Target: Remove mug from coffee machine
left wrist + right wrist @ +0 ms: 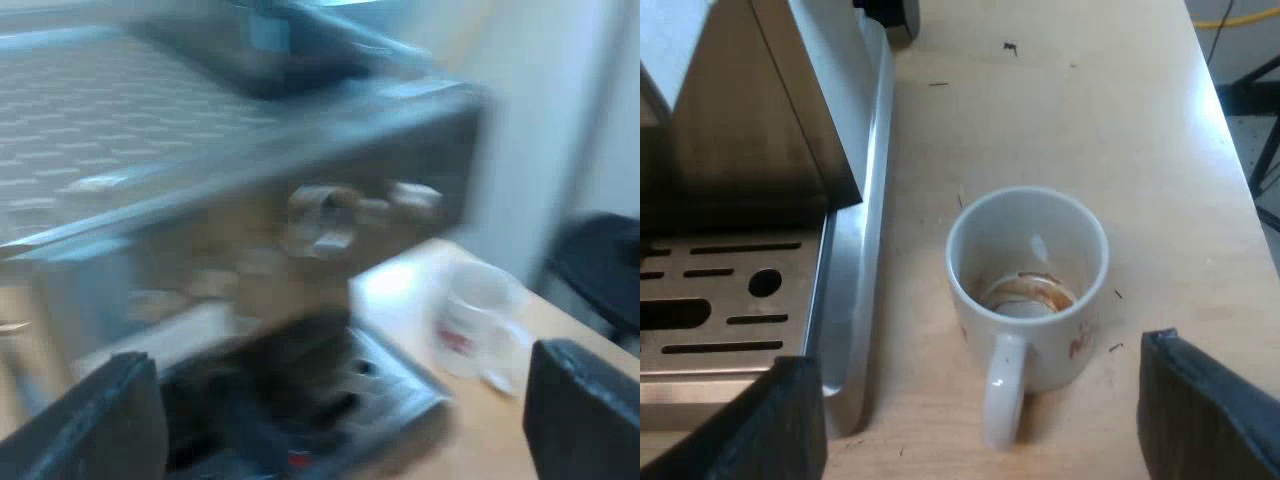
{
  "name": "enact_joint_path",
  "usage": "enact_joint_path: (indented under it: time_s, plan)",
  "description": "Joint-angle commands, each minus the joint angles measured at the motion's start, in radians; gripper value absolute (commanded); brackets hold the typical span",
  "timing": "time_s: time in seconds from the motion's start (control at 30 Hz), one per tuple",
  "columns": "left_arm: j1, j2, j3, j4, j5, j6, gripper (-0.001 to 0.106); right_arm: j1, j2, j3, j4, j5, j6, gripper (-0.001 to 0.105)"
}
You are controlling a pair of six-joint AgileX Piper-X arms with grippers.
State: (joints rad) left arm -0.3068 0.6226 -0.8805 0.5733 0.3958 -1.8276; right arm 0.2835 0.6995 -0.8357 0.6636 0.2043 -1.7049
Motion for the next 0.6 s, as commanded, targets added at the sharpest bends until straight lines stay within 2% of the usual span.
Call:
enact_joint_path:
  time_s: [0.03, 0.1, 0.27, 0.37, 0.47, 0.53, 0.57, 0.6]
  plan:
    - [0.086, 0.002, -0.009, -0.004, 0.012, -0.015, 0.087, -0.007, 0.045, -0.033, 0.007, -0.007, -0.023, 0.066]
    - [0.13, -0.002, -0.009, 0.008, 0.004, -0.015, 0.087, -0.036, 0.084, -0.045, 0.005, -0.043, -0.019, 0.066]
    - [0.162, -0.001, -0.009, 0.065, -0.014, -0.015, 0.087, -0.163, 0.121, -0.046, 0.007, -0.1, -0.019, 0.066]
    - [0.175, -0.001, -0.009, 0.136, -0.065, -0.013, 0.087, -0.231, 0.119, -0.046, 0.007, -0.106, -0.019, 0.066]
    - [0.2, -0.001, -0.009, 0.211, -0.145, 0.01, 0.087, -0.35, 0.088, -0.046, 0.047, -0.106, -0.076, 0.066]
    - [0.212, -0.001, -0.009, 0.237, -0.165, 0.029, 0.087, -0.377, 0.072, -0.046, 0.071, -0.108, -0.11, 0.066]
    - [0.225, -0.001, -0.009, 0.261, -0.182, 0.054, 0.087, -0.387, 0.043, -0.046, 0.097, -0.108, -0.162, 0.066]
    - [0.229, -0.001, -0.009, 0.269, -0.187, 0.062, 0.087, -0.386, 0.032, -0.046, 0.103, -0.108, -0.178, 0.066]
